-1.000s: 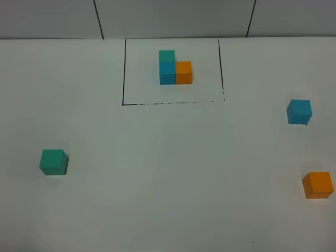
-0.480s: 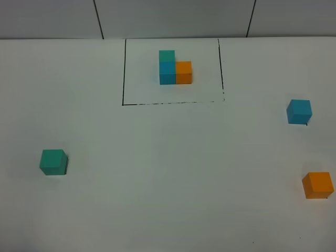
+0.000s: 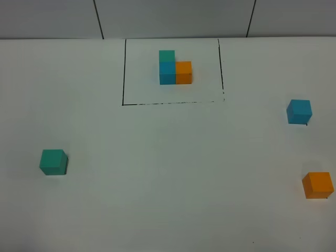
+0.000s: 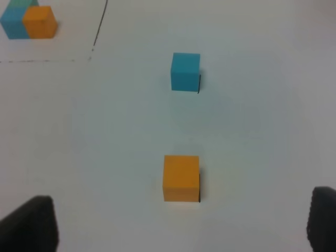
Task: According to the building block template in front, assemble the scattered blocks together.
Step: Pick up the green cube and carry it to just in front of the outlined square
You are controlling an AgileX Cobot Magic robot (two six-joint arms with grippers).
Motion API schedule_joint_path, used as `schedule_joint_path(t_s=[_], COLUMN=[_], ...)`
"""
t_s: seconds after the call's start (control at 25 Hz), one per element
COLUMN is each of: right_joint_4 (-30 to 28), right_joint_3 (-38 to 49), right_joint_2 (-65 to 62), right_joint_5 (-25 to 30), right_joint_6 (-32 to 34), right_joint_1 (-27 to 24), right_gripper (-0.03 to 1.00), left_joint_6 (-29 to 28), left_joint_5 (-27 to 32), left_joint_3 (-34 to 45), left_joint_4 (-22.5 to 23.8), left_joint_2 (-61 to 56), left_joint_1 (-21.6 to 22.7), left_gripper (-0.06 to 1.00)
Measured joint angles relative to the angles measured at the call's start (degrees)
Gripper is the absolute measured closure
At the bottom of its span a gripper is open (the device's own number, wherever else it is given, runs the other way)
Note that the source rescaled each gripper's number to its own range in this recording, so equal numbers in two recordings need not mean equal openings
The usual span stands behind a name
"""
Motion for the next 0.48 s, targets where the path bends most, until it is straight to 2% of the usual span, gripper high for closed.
schedule_joint_path(t_s=[0.24, 0.48], right_joint_4=[0.0, 0.0], right_joint_3=[0.0, 0.0], right_joint_2=[0.0, 0.0], right_joint_5=[0.0, 0.0], right_joint_6=[-0.1, 0.0], right_joint_1=[0.0, 0.0], right_gripper=[0.07, 0.08], left_joint_6=[0.0, -3.1], left_joint_5=[-0.1, -0.1], left_joint_3=[-0.1, -4.3], left_joint_4=[0.2, 1.8], left_joint_2=[0.7, 13.3], left_joint_1=[0.0, 0.0], left_gripper=[0.26, 0.11])
